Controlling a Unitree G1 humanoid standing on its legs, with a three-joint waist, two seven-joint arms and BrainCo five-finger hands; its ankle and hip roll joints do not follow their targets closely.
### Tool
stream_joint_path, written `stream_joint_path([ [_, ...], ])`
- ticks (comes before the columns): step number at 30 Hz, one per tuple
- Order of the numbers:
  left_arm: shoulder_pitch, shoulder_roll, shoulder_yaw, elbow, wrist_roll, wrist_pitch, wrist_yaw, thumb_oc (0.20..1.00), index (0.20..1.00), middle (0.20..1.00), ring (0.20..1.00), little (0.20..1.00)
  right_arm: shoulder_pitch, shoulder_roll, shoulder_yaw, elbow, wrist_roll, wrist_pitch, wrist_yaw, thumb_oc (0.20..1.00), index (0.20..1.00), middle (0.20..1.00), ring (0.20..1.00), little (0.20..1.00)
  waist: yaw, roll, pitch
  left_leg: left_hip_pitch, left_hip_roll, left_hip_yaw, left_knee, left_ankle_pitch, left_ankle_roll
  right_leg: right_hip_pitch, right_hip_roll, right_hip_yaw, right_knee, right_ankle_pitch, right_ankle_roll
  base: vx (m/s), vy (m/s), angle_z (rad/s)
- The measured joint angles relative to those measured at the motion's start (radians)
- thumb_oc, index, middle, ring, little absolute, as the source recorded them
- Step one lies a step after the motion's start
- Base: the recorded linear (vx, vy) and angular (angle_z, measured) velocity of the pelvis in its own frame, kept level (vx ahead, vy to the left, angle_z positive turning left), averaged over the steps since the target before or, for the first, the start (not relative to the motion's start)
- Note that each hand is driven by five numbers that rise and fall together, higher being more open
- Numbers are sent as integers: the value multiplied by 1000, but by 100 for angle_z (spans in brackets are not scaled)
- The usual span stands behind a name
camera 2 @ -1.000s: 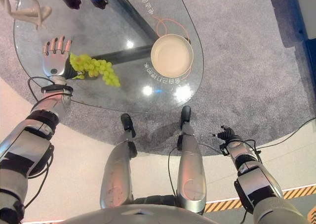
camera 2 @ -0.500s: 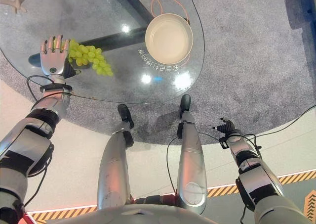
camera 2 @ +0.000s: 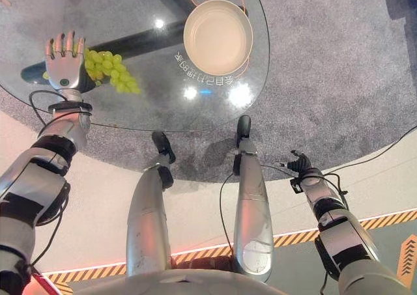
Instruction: Pick up fruits into the plate
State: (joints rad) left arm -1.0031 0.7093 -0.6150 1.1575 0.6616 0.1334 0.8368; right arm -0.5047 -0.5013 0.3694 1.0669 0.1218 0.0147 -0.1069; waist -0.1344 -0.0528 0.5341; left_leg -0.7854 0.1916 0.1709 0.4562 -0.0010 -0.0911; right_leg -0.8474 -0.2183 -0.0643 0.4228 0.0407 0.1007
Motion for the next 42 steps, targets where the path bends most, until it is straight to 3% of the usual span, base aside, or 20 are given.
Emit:
stream_joint_path([
  [11, -40, 23, -31, 8, 0, -13, -85, 1000, 1000, 1000, 1000, 1000, 21, -32, 0, -82, 8, -14, -21, 1000, 1000, 1000, 1000, 1000, -24, 0, 0, -39, 0, 7, 9, -7, 2, -41, 0, 7, 2, 0, 1, 21, 24, -2],
  [18, -54, 24, -97, 66, -24, -68, -293, 1000, 1000, 1000, 1000, 1000, 23, -76, 0, -103, 15, -20, -34, 1000, 1000, 1000, 1000, 1000, -44, 0, 0, -41, 3, 18, 29, -34, 1, -48, 1, 22, 7, -6, 7, 11, 20, -5],
  [24, -75, 32, -153, 69, -73, -63, -441, 1000, 1000, 1000, 1000, 1000, 18, -126, -3, -154, 16, -19, -37, 1000, 1000, 1000, 1000, 1000, -38, 0, 0, -39, 4, 22, 36, -41, 2, -48, 2, 28, 9, -8, 8, 7, 28, -2],
  [25, -76, 32, -156, 67, -75, -51, -460, 950, 950, 950, 950, 950, 17, -140, -4, -173, 18, -21, -38, 1000, 1000, 1000, 1000, 1000, -40, 0, 0, -39, 4, 22, 41, -43, 2, -46, 3, 29, 10, -8, 8, 0, 0, 0],
  [26, -77, 32, -156, 62, -82, -31, -492, 699, 699, 699, 699, 699, 16, -155, -11, -193, 21, -23, -41, 1000, 1000, 1000, 1000, 1000, -42, 0, 0, -37, 4, 20, 45, -46, 0, -42, 2, 29, 11, -8, 8, 0, 0, 0],
  [27, -77, 32, -155, 61, -82, -24, -500, 564, 564, 564, 564, 564, 16, -157, -12, -199, 22, -23, -42, 1000, 1000, 1000, 1000, 1000, -43, 0, 0, -37, 4, 20, 46, -47, -2, -41, 3, 29, 11, -8, 8, 0, 0, 0],
  [28, -81, 32, -155, 60, -81, -12, -513, 200, 200, 200, 200, 200, 15, -164, -12, -212, 27, -23, -46, 1000, 1000, 1000, 1000, 1000, -45, 0, 0, -37, 4, 19, 49, -49, -4, -41, 3, 29, 11, -8, 8, 0, 0, 0],
  [35, -64, 36, -154, 83, -67, 78, -628, 200, 200, 200, 200, 200, 5, -171, -21, -223, 53, -20, -65, 1000, 1000, 1000, 1000, 1000, -51, 0, -1, -40, 5, 21, 65, -60, -2, -40, 4, 36, 8, -7, 8, 1, 1, -2],
  [42, -21, 43, -152, 79, -61, 103, -575, 200, 200, 200, 200, 200, -5, -191, -41, -240, 71, -41, -92, 1000, 1000, 1000, 1000, 1000, -40, -2, -4, -63, 19, 18, 96, -76, 1, -55, 15, 36, 13, 1, 6, -16, -17, -5],
])
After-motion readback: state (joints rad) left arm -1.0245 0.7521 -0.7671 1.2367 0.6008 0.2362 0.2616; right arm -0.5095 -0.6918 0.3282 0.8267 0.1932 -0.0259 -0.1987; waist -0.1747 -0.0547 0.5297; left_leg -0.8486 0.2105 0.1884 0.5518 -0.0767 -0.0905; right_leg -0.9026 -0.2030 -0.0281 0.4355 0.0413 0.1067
